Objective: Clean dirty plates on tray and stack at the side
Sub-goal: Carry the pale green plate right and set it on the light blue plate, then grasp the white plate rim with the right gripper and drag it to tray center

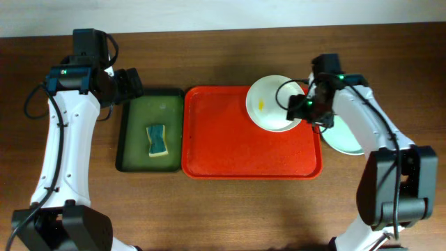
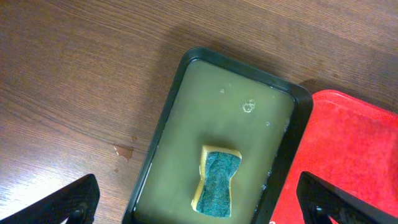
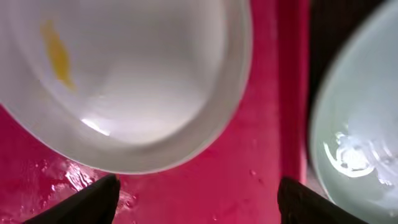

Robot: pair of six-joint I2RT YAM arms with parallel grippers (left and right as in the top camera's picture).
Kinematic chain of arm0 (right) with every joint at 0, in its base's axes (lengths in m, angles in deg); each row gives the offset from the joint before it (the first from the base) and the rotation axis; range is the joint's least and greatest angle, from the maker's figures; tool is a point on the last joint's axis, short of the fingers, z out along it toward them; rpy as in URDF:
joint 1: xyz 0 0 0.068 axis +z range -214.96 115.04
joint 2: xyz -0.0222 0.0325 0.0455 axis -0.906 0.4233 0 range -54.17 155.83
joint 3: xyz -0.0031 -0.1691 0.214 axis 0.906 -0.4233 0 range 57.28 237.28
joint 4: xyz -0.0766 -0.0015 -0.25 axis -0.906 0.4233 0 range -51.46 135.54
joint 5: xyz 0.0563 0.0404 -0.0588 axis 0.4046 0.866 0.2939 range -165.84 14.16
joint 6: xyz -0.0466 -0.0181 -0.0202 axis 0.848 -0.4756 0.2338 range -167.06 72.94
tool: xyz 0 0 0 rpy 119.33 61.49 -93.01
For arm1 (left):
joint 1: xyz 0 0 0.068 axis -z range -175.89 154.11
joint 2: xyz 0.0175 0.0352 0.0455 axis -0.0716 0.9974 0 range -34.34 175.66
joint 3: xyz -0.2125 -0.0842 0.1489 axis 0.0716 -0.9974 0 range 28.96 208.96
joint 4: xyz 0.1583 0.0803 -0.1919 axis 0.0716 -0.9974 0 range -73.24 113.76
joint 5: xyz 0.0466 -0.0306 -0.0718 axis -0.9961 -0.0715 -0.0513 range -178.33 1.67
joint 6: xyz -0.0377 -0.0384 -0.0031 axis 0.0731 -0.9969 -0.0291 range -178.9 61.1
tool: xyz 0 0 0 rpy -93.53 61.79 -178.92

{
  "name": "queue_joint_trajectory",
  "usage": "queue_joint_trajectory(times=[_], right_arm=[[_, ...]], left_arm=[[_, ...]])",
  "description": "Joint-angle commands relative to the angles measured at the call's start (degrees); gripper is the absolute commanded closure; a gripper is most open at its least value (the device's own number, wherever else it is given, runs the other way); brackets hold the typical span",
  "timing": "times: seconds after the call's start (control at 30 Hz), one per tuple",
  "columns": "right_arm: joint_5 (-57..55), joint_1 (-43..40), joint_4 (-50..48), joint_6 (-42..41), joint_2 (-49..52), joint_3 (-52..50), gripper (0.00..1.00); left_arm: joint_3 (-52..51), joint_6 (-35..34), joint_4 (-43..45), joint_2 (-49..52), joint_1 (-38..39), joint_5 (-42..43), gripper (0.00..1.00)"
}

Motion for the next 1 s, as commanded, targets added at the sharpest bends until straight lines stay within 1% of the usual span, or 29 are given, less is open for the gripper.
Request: queue_joint_trajectory(times=[0.0, 0.1, 0.13, 0.17, 0.33, 0.47, 0.6, 0.73, 0.77, 0.87, 0.9, 0.97], right_arm=[[-7.23, 3.13, -0.70, 0.37, -0.85, -0.35, 0.15], [-11.47, 3.76, -1.62, 0.37, -0.85, -0.35, 0.14], [-11.45, 3.72, -2.69, 0.35, -0.85, -0.35, 0.17], [-11.43, 3.76, -3.80, 0.35, -0.83, -0.35, 0.26], [-11.47, 3.72, -7.04, 0.35, 0.04, -0.37, 0.33], [-11.69, 3.72, -11.67, 0.37, 3.78, -0.37, 0.32], [-11.72, 3.17, -13.57, 0.37, 7.19, -0.37, 0.33], [-11.67, 2.01, -14.73, 0.37, 8.94, -0.37, 0.37], [-11.65, 1.75, -14.97, 0.37, 8.92, -0.35, 0.40], [-11.41, 1.53, -14.97, 0.37, 8.79, 0.09, 0.45], [-11.47, 1.33, -14.53, 0.37, 8.61, 0.24, 0.55], [-11.61, 0.74, -14.21, 0.37, 8.61, 0.22, 0.62]], left_arm=[[0.07, 0.26, 0.00, 0.13, -0.13, 0.00, 0.01], [0.07, 0.26, 0.00, 0.13, -0.13, 0.00, 0.01], [0.07, 0.26, 0.00, 0.13, -0.13, 0.00, 0.00], [0.07, 0.26, 0.00, 0.13, -0.13, 0.02, 0.01], [0.07, 0.26, 0.00, 0.13, -0.13, 0.02, 0.01], [0.07, 0.26, 0.00, 0.13, -0.13, 0.00, 0.01], [0.07, 0.26, 0.00, 0.13, -0.13, 0.00, 0.01], [0.07, 0.26, 0.00, 0.13, -0.13, 0.00, 0.01], [0.07, 0.26, 0.00, 0.13, -0.13, 0.02, 0.01], [0.07, 0.26, 0.00, 0.13, -0.13, 0.02, 0.01], [0.07, 0.26, 0.00, 0.13, -0.13, 0.02, 0.01], [0.07, 0.26, 0.00, 0.13, -0.13, 0.02, 0.01]])
